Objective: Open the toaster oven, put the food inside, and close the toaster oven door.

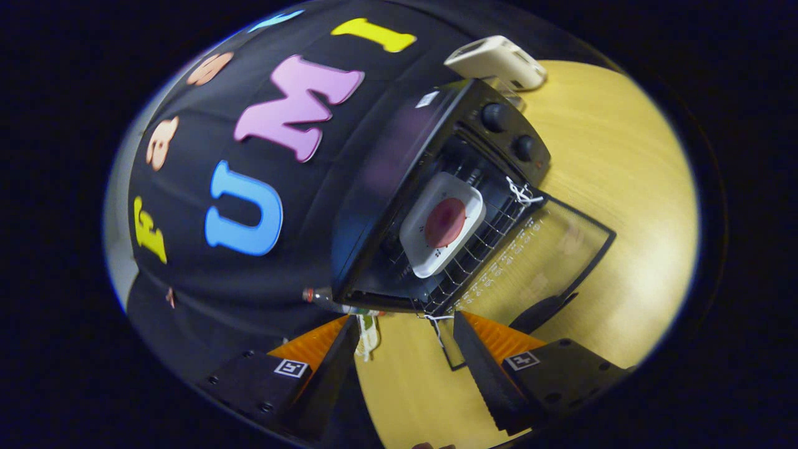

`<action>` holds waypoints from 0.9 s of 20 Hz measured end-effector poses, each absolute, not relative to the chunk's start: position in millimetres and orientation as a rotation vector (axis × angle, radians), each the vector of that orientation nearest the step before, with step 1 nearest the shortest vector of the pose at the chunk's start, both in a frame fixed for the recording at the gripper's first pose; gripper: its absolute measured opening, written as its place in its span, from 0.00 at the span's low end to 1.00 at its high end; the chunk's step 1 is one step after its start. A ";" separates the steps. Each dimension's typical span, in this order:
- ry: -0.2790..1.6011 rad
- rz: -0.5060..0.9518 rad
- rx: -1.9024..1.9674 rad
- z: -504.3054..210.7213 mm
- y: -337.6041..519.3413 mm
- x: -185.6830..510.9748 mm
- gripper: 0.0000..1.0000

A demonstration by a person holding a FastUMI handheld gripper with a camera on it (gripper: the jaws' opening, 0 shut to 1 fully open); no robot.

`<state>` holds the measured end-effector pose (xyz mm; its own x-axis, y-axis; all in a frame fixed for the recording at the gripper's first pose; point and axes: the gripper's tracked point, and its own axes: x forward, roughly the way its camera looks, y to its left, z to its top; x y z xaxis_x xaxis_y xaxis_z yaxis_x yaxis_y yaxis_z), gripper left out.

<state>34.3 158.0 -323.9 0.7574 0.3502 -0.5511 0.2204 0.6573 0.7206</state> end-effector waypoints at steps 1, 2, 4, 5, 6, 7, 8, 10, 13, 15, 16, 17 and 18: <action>0.736 0.108 0.767 -329.1 153.9 24.3 0.98; 0.741 0.120 0.635 -339.3 148.3 18.8 0.98; 0.781 0.120 0.352 -358.9 128.1 0.1 0.98; 0.806 0.123 0.244 -366.6 122.8 -6.4 0.98; 0.840 0.120 0.156 -375.8 118.9 -14.1 0.98; 0.866 0.110 0.088 -384.0 112.1 -18.9 0.98; 0.887 0.105 0.040 -388.8 106.8 -22.5 0.99; 0.931 0.082 0.009 -401.4 104.4 -27.0 0.99; 0.981 0.075 0.007 -418.4 110.8 -25.7 0.99; 1.014 0.075 0.006 -430.5 114.7 -26.2 0.99; 1.036 0.073 0.010 -436.5 117.2 -27.1 0.99; 1.055 0.070 0.013 -442.5 119.6 -28.2 0.99; 1.079 0.066 0.014 -448.9 122.1 -29.8 0.99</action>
<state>-29.8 122.1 -448.9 0.4701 0.0605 -0.8805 -0.0473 0.9979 0.0433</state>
